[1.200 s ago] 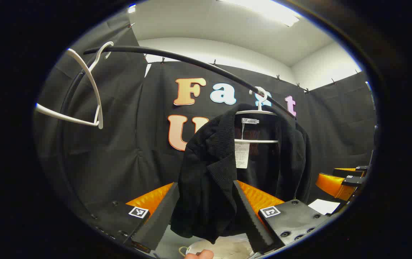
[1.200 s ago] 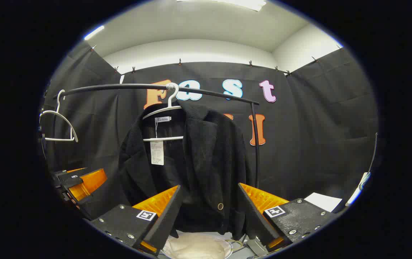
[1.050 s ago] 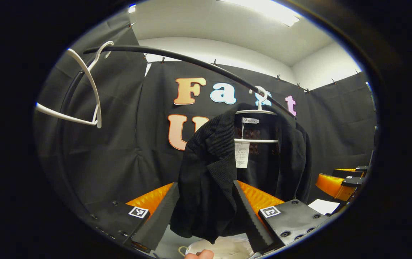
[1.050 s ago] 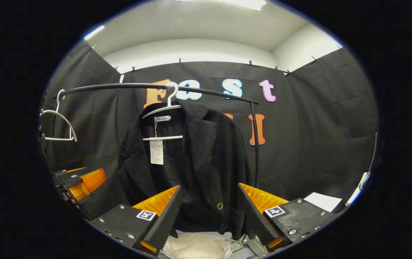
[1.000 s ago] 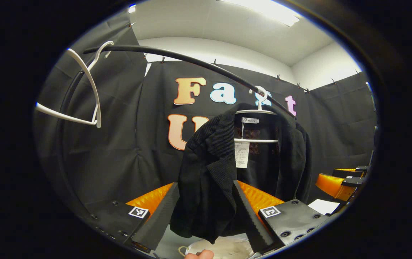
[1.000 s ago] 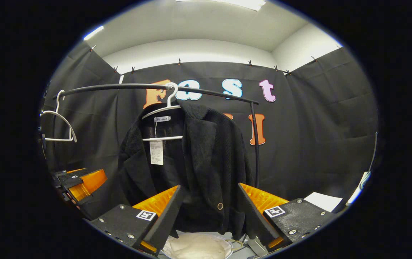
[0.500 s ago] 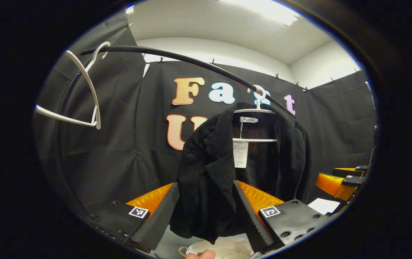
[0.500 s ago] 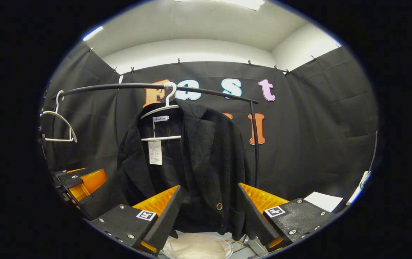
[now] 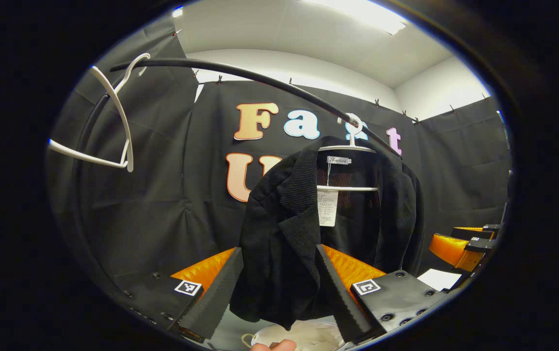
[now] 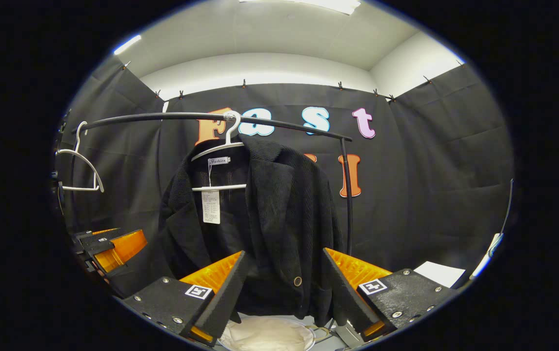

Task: Grasp the clothes on the hanger with both hands and then place them into the laundry hamper below.

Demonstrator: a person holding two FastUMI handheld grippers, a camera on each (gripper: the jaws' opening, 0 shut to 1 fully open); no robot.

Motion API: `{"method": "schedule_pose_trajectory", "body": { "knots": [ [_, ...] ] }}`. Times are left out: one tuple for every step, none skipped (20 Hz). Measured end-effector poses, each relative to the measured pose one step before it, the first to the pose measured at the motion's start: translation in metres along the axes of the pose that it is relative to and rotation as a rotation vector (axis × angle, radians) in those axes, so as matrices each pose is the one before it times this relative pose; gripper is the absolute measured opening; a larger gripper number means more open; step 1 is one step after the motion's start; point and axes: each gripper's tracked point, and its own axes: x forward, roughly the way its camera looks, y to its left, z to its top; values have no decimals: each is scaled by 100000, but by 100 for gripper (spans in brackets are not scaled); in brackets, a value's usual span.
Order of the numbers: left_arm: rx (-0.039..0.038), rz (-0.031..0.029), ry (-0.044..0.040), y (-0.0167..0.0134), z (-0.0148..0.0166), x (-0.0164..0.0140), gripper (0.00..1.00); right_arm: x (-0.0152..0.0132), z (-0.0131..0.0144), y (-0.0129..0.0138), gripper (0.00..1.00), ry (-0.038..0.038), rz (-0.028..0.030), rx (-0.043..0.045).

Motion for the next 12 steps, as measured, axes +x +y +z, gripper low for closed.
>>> {"method": "schedule_pose_trajectory", "body": {
  "knots": [
    [-155, -271, -74, -83, 92, 19, 100, 168, -30, 101, 100, -69, 223, -196],
    [-174, -299, -184, -28, 81, 227, 100, 149, 95, 100, 99, -311, 225, -94],
    [-170, -574, -18, -191, 15, 144, 96, 206, 196, 43, 97, -319, 292, -44],
    [-173, -819, 31, -171, -27, 236, 96, 145, 182, 97, 96, -381, 379, -10],
    [-191, -594, 195, -110, -60, 271, 96, 293, 74, 142, 95, -128, 440, 117],
    [-500, -707, 273, -202, -72, 442, 96, 365, -45, 130, 94, 223, 535, 262],
    [-865, -880, 258, -339, -89, 435, 93, 411, -6, 96, 94, 82, 531, 238],
    [-1111, -1005, 322, -262, -74, 581, 100, 547, 125, 117, 94, -102, 601, -115],
    [-1123, -979, 184, -275, -20, 508, 100, 434, 74, 215, 94, -117, 495, -776],
    [-898, -1002, 546, -226, -34, 689, 96, 492, -23, 221, 94, 442, 625, -1198],
    [-612, -933, 298, -197, -33, 556, 100, 733, 34, 221, 94, 276, 796, -1002],
    [-244, -369, 244, -97, -52, 640, 96, 709, 16, 197, 94, 156, 928, -333]
  ]
}}
